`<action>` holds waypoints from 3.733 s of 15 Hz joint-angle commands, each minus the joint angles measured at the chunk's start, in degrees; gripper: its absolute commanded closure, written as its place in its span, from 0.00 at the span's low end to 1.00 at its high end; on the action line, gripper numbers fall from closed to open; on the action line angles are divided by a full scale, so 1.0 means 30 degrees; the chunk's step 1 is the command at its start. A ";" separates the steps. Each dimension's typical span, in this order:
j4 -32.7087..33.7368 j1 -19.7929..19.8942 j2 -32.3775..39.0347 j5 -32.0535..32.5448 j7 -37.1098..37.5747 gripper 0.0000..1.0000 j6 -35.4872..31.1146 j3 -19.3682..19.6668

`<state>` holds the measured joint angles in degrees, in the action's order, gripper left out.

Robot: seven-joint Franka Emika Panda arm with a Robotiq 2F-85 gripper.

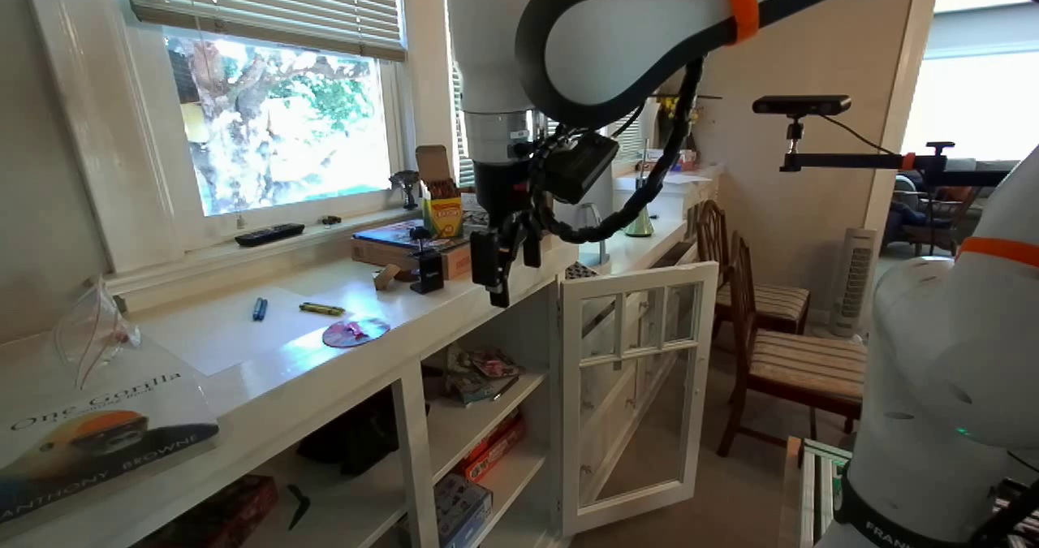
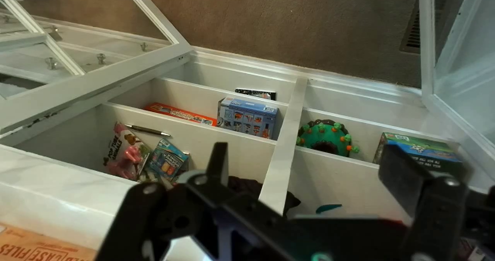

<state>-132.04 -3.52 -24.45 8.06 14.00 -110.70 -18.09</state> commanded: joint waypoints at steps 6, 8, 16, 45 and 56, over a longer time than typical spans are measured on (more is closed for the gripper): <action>0.0524 -0.0084 0.0715 0.0241 0.1095 0.00 0.0373 0.1085; 0.0724 -0.0009 0.1097 0.0087 0.1146 0.00 0.0307 0.1425; 0.2821 0.0126 0.3578 0.0656 0.2051 0.00 0.0248 0.1945; 0.5932 -0.0025 0.7959 0.1554 0.7813 0.00 -0.2754 0.3270; 0.9173 -0.1253 1.0992 0.1167 0.8385 0.00 -0.3478 0.3350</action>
<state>-108.17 -5.54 5.54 12.70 39.80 -120.75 -8.63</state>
